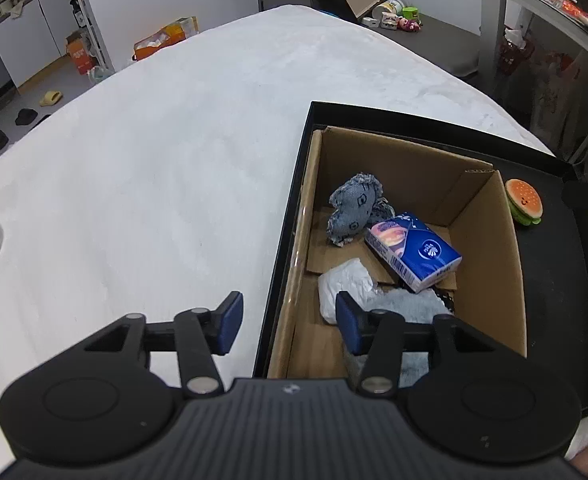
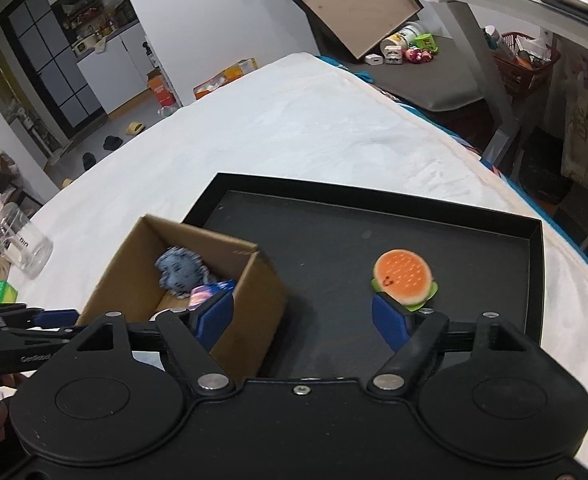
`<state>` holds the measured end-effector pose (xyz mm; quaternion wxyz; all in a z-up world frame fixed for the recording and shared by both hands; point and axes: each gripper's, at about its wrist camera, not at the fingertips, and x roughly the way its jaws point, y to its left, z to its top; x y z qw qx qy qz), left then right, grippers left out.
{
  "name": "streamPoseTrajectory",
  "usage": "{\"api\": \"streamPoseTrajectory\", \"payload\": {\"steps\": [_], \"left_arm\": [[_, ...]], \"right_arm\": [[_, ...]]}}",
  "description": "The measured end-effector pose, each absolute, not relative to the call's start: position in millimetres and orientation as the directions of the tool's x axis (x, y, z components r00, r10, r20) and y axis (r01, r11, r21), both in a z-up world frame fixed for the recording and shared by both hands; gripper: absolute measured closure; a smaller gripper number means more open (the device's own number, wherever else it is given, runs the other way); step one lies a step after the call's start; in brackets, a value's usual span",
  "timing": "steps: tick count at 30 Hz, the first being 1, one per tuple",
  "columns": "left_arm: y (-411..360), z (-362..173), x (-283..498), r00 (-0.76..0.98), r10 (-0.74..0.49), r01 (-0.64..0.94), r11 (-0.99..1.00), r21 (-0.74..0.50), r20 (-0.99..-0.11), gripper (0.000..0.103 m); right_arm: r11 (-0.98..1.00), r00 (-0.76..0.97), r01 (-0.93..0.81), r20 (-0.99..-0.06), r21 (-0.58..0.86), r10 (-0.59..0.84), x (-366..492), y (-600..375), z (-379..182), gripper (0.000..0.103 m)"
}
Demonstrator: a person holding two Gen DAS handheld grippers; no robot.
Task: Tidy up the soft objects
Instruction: 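Grasp the burger plush on the tray with the right tool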
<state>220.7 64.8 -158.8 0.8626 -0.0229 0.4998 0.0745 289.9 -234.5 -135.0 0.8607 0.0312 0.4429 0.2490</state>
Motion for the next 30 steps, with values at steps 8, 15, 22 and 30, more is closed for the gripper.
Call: {"api": "streamPoseTrajectory", "payload": {"steps": [8,15,22,30], "left_arm": [[54.2,-162.8,235.8,0.466,0.140,-0.157,0.985,0.074,-0.874,0.049],[39.6,-167.4,254.3,0.452,0.171,-0.145,0.983,0.117,-0.876,0.048],[28.2,-176.3,273.7,0.429,0.203,-0.144,0.977,0.155,-0.880,0.046],[20.2,-184.7,284.8,0.399,0.249,-0.141,0.968,0.210,-0.882,0.040]], "right_arm": [[0.887,0.516,-0.369,-0.733,0.278,0.444,312.8,-252.4,-161.3,0.017],[0.904,0.531,-0.350,-0.743,0.247,0.408,324.1,-258.7,-182.7,0.016],[0.905,0.512,-0.340,-0.757,0.254,0.405,335.9,-262.1,-200.4,0.015],[0.916,0.530,-0.316,-0.755,0.247,0.386,347.0,-267.1,-216.4,0.015]]}}
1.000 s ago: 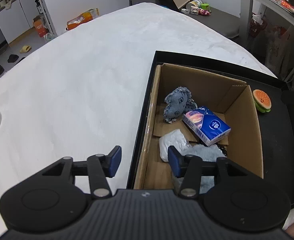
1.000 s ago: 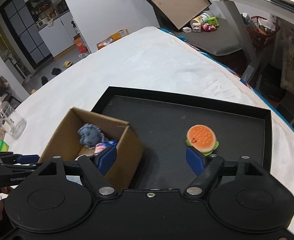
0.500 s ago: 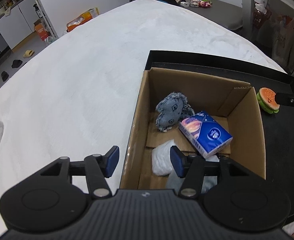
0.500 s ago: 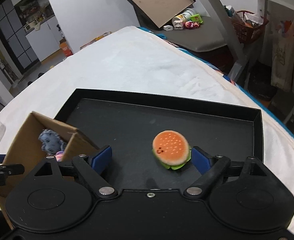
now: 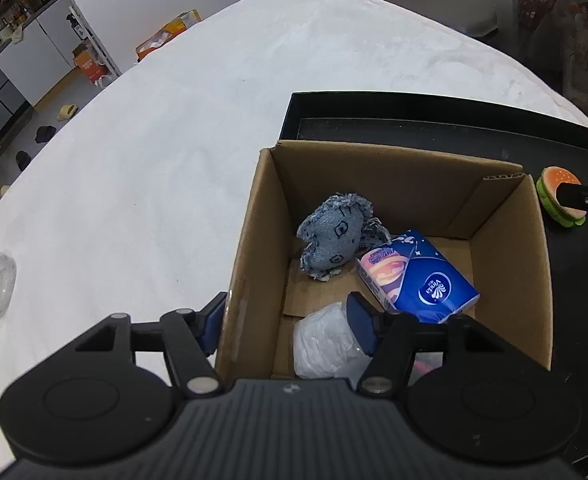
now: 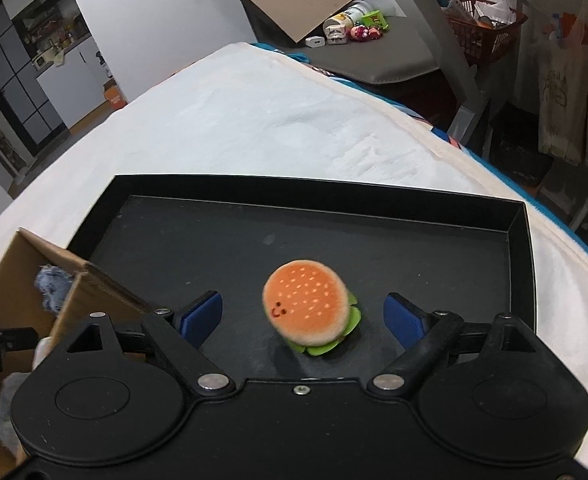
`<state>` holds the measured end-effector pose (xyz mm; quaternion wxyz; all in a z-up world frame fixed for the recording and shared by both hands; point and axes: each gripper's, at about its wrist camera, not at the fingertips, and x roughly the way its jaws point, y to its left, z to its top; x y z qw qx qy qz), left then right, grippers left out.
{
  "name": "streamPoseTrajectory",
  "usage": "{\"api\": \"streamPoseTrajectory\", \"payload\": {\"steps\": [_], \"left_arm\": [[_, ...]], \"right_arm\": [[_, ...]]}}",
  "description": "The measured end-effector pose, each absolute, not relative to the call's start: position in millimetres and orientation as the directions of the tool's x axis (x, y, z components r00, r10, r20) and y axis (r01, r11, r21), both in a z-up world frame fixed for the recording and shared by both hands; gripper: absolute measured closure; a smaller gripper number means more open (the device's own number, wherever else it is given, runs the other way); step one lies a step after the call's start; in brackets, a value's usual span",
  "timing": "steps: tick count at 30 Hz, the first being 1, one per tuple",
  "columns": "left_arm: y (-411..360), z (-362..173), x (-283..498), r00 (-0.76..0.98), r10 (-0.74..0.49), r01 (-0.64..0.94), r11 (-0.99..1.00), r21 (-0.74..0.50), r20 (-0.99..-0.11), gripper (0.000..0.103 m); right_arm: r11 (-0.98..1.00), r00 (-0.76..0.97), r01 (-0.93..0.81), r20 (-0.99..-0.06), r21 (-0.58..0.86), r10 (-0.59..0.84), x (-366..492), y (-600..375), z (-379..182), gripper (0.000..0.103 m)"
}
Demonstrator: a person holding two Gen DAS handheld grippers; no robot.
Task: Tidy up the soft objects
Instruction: 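Grasp the burger plush on the tray with the right tool, then carry the burger plush into the box and release it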
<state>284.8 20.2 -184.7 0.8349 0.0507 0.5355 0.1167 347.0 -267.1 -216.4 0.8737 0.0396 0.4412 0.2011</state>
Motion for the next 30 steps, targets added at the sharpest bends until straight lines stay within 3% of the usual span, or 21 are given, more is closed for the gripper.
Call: {"api": "streamPoseTrajectory", "payload": {"steps": [3,5,6,7,12,19,30], "left_arm": [[18.6,-184.7,285.8,0.396,0.258,-0.143,0.965,0.219,-0.881,0.040],[17.7,-184.5,285.2,0.396,0.259,-0.144,0.965,0.219,-0.881,0.040],[17.9,-184.6,284.9,0.398,0.258,-0.143,0.965,0.218,-0.881,0.040],[18.0,-184.6,284.5,0.400,0.255,-0.141,0.966,0.216,-0.880,0.040],[19.0,-182.0,281.8,0.409,0.240,-0.136,0.970,0.202,-0.880,0.040],[22.8,-172.3,275.1,0.428,0.219,-0.128,0.975,0.182,-0.877,0.040],[34.2,-167.7,260.1,0.431,0.194,-0.149,0.979,0.142,-0.881,0.040]], "right_arm": [[0.923,0.541,-0.313,-0.756,0.226,0.369,349.3,-267.8,-222.6,0.021],[0.918,0.532,-0.319,-0.757,0.236,0.379,350.8,-269.4,-225.2,0.042],[0.912,0.515,-0.325,-0.762,0.250,0.393,351.2,-270.3,-226.2,0.064],[0.910,0.503,-0.324,-0.768,0.258,0.397,351.5,-270.7,-226.5,0.073],[0.905,0.497,-0.329,-0.766,0.270,0.408,345.5,-271.3,-217.5,0.092],[0.900,0.493,-0.348,-0.766,0.261,0.413,336.6,-268.4,-210.4,0.099],[0.902,0.502,-0.321,-0.756,0.288,0.420,315.8,-276.7,-197.3,0.101]]}}
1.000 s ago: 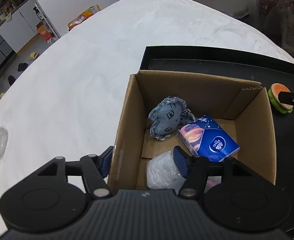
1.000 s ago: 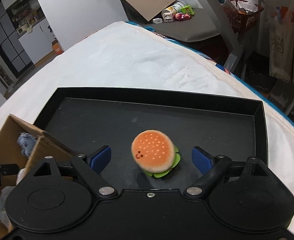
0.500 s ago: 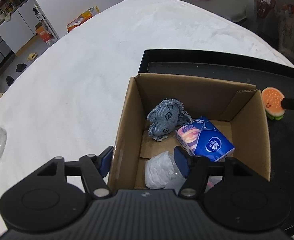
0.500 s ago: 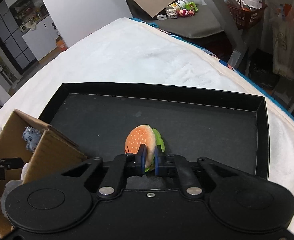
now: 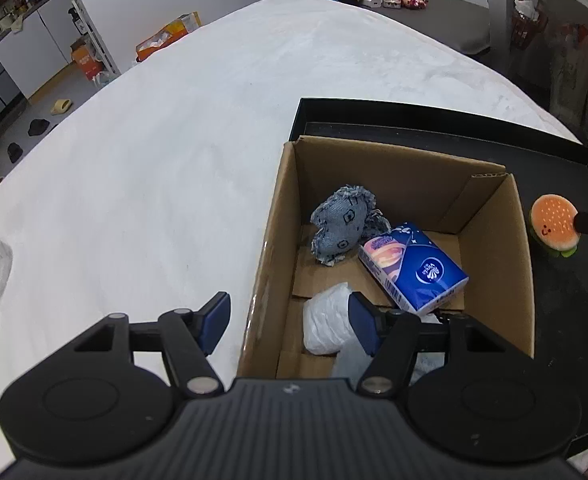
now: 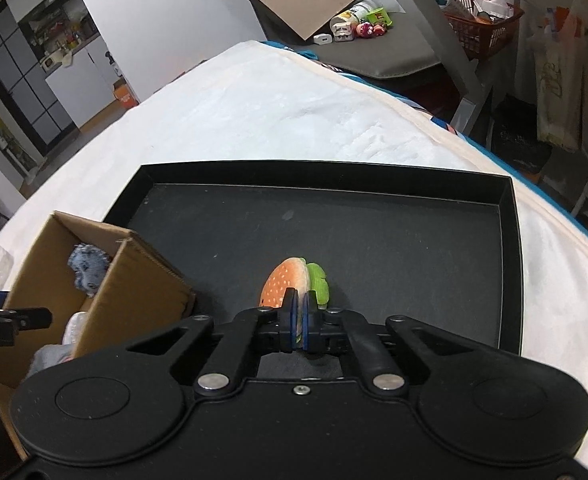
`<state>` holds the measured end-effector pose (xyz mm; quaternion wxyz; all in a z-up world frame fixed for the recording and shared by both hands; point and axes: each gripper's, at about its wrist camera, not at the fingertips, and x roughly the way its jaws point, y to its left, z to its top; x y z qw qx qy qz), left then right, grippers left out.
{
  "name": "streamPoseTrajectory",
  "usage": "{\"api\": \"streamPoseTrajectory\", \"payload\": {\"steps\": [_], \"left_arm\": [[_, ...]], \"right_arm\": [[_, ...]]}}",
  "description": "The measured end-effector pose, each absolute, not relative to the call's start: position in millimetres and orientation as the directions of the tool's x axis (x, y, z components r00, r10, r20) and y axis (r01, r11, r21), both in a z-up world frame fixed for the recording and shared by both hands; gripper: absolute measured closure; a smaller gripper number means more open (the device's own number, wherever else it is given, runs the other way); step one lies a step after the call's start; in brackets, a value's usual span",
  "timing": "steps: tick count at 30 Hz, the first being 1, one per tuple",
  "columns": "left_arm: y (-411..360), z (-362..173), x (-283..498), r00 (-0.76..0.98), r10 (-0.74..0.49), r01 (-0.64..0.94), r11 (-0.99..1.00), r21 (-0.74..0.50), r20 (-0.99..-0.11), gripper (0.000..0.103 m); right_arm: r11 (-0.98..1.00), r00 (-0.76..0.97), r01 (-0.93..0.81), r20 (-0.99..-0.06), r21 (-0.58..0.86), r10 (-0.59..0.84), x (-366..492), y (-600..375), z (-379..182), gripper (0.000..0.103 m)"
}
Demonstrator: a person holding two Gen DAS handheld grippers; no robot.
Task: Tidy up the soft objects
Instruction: 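Carry the burger plush into the box and release it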
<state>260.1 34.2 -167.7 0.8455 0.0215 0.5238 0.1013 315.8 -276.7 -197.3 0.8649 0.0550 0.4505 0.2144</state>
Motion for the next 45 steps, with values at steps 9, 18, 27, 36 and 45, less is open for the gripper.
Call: {"api": "streamPoseTrajectory", "payload": {"steps": [9,18,27,36,45], "left_arm": [[48.1,-164.5,242.6,0.440,0.154,-0.160,0.983,0.091,-0.885,0.040],[63.5,-160.2,222.1,0.466,0.102,-0.171,0.985,0.024,-0.879,0.040],[75.6,-159.7,205.5,0.478,0.031,-0.153,0.987,-0.048,-0.878,0.042],[80.7,-162.7,190.2,0.473,-0.017,-0.122,0.989,-0.085,-0.881,0.048],[94.2,-175.3,182.0,0.449,-0.044,-0.163,0.978,-0.131,-0.893,0.078]], "right_arm": [[0.896,0.517,-0.367,-0.746,0.250,0.420,294.8,-262.3,-170.0,0.101],[0.885,0.559,-0.412,-0.707,0.217,0.434,272.2,-239.6,-133.9,0.101],[0.859,0.549,-0.465,-0.692,0.213,0.469,256.6,-205.4,-108.3,0.101],[0.833,0.517,-0.506,-0.695,0.222,0.499,240.2,-168.1,-99.2,0.101],[0.808,0.484,-0.544,-0.702,0.227,0.523,223.0,-131.9,-96.4,0.100]]}}
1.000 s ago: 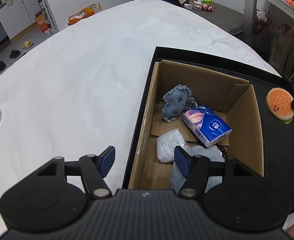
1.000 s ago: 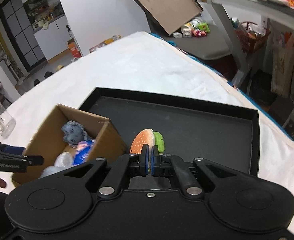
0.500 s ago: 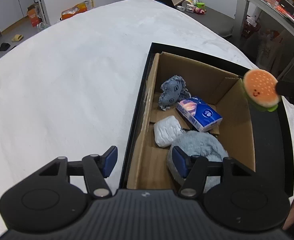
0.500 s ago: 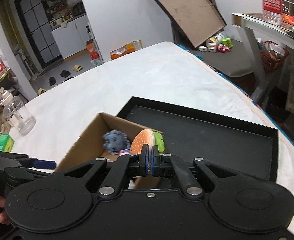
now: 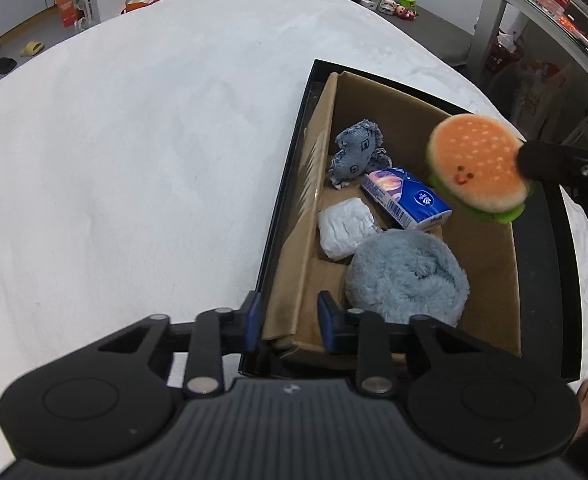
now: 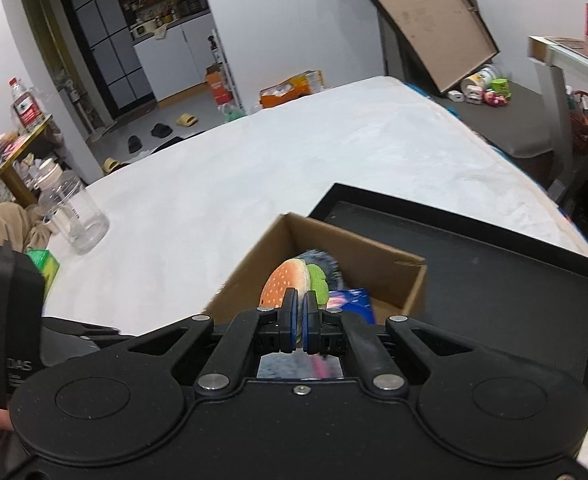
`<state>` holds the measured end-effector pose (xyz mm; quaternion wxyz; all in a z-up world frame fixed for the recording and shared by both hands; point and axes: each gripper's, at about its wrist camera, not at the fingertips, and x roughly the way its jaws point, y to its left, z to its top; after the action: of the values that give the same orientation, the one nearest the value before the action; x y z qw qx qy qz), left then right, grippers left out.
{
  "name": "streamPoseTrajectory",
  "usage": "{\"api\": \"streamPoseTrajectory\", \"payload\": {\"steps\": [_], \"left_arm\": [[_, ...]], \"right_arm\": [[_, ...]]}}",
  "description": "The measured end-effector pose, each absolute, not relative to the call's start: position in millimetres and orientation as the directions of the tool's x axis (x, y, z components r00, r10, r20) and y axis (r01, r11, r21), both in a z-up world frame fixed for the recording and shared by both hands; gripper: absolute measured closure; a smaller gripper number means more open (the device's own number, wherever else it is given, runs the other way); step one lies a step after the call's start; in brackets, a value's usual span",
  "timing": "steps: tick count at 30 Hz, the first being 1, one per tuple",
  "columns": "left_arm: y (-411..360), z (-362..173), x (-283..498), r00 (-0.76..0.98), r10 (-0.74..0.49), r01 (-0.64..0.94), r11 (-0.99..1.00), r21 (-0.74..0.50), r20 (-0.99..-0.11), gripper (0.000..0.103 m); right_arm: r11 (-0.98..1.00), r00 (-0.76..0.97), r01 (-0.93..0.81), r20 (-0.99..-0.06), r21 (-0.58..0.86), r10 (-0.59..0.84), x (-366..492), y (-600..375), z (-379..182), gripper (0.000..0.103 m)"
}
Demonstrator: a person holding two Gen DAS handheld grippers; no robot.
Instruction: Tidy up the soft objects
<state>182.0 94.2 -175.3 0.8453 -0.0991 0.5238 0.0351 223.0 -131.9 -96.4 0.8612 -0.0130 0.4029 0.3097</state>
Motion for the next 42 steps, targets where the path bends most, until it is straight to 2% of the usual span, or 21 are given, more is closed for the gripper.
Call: {"api": "streamPoseTrajectory", "payload": {"steps": [3,12,16,23,26,27,32,35,38,40,42], "left_arm": [[91.9,-175.6,179.2,0.468,-0.049,-0.149,0.980,-0.133,-0.882,0.082],[106.8,-177.6,172.0,0.489,-0.091,-0.183,0.962,-0.205,-0.867,0.086],[110.2,-176.8,169.0,0.497,-0.096,-0.181,0.961,-0.211,-0.863,0.086],[107.5,-174.5,167.1,0.505,-0.094,-0.169,0.964,-0.205,-0.858,0.086],[105.6,-173.4,166.0,0.501,-0.104,-0.160,0.964,-0.210,-0.859,0.086],[105.2,-172.1,165.9,0.500,-0.102,-0.156,0.966,-0.206,-0.860,0.085],[103.0,-161.8,166.5,0.488,-0.063,-0.154,0.976,-0.157,-0.870,0.079],[101.4,-152.6,165.5,0.492,-0.050,-0.147,0.979,-0.139,-0.869,0.070],[98.8,-140.5,163.7,0.513,-0.044,-0.137,0.982,-0.133,-0.857,0.057],[96.2,-131.5,161.8,0.527,-0.037,-0.128,0.984,-0.123,-0.849,0.045],[93.7,-123.0,160.0,0.537,-0.037,-0.122,0.985,-0.121,-0.842,0.040]], "right_arm": [[0.800,0.470,-0.556,-0.708,0.227,0.527,216.8,-120.5,-97.9,0.100],[0.782,0.434,-0.582,-0.728,0.224,0.531,205.2,-92.9,-103.4,0.100],[0.765,0.381,-0.588,-0.745,0.261,0.547,204.4,-83.5,-107.2,0.095],[0.788,0.384,-0.555,-0.759,0.265,0.525,199.9,-97.7,-103.4,0.092],[0.809,0.401,-0.520,-0.758,0.275,0.515,198.1,-111.6,-100.9,0.083],[0.815,0.408,-0.509,-0.757,0.275,0.510,197.5,-115.1,-100.6,0.076],[0.847,0.447,-0.443,-0.747,0.293,0.492,190.5,-141.9,-96.9,0.058],[0.869,0.482,-0.397,-0.738,0.296,0.472,185.6,-159.3,-93.8,0.051],[0.883,0.502,-0.354,-0.734,0.308,0.457,181.2,-175.7,-90.8,0.046],[0.892,0.520,-0.328,-0.729,0.311,0.446,177.4,-185.0,-88.3,0.039],[0.900,0.542,-0.305,-0.721,0.310,0.432,173.7,-193.2,-86.2,0.034]]}}
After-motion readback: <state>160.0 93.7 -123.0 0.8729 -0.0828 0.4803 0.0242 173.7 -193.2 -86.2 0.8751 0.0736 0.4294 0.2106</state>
